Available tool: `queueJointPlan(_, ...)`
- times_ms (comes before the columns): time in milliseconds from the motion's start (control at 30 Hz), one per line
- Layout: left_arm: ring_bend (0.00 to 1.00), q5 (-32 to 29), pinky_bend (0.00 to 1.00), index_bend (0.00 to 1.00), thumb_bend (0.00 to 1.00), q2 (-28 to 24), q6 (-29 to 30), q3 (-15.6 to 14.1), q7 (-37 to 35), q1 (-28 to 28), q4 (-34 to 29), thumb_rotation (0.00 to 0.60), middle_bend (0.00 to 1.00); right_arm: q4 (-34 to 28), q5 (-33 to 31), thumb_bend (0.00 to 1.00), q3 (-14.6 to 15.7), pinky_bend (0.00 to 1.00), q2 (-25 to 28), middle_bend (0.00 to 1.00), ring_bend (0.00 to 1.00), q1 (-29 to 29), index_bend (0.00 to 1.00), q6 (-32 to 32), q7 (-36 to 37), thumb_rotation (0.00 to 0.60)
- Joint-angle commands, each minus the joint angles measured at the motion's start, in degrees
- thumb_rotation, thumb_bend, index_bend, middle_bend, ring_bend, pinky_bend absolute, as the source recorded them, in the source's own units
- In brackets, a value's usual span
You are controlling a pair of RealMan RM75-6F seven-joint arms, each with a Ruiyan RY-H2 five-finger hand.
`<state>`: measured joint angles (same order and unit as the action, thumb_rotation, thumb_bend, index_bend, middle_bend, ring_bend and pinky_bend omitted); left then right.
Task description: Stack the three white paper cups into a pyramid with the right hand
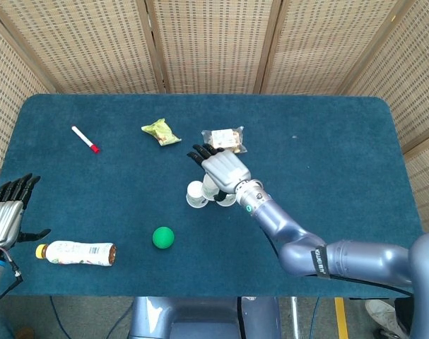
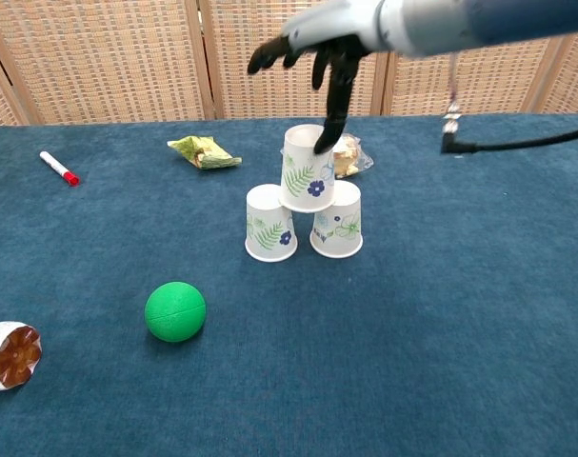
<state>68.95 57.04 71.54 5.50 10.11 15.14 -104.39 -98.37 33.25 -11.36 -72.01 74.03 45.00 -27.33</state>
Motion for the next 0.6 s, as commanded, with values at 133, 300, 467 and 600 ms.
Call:
queueJointPlan(133,0.00,2.6,0.00,0.00,0.00,-0.1,1.6,-0.7,-1.1,-0.9,-0.1,0.600,0.00,-10.2,20.4,0.00,3.3,0.12,12.7,0.00,0.00,-14.0,0.00,14.8,5.2,0.600)
queueJointPlan(300,0.00,5.4,0.00,0.00,0.00,1.2,4.0,-1.5,-1.8,-2.1,1.2,0.600,0.00,-6.1,38.7,0.00,10.3,0.01,16.2,0.00,0.00,-28.2,0.00,28.4,14.3,0.600)
queueJointPlan(467,0.00,9.8,0.00,0.00,0.00,4.3,7.7,-1.9,-4.2,-3.3,5.0,0.600,0.00,0.4,44.3,0.00,14.2,0.00,14.7,0.00,0.00,-38.3,0.00,36.4,21.7,0.600)
queueJointPlan(600,0.00,12.7,0.00,0.00,0.00,6.1,9.9,-2.1,-6.0,-3.9,8.0,0.600,0.00,5.4,44.2,0.00,16.1,0.00,11.0,0.00,0.00,-46.7,0.00,41.6,26.4,0.600)
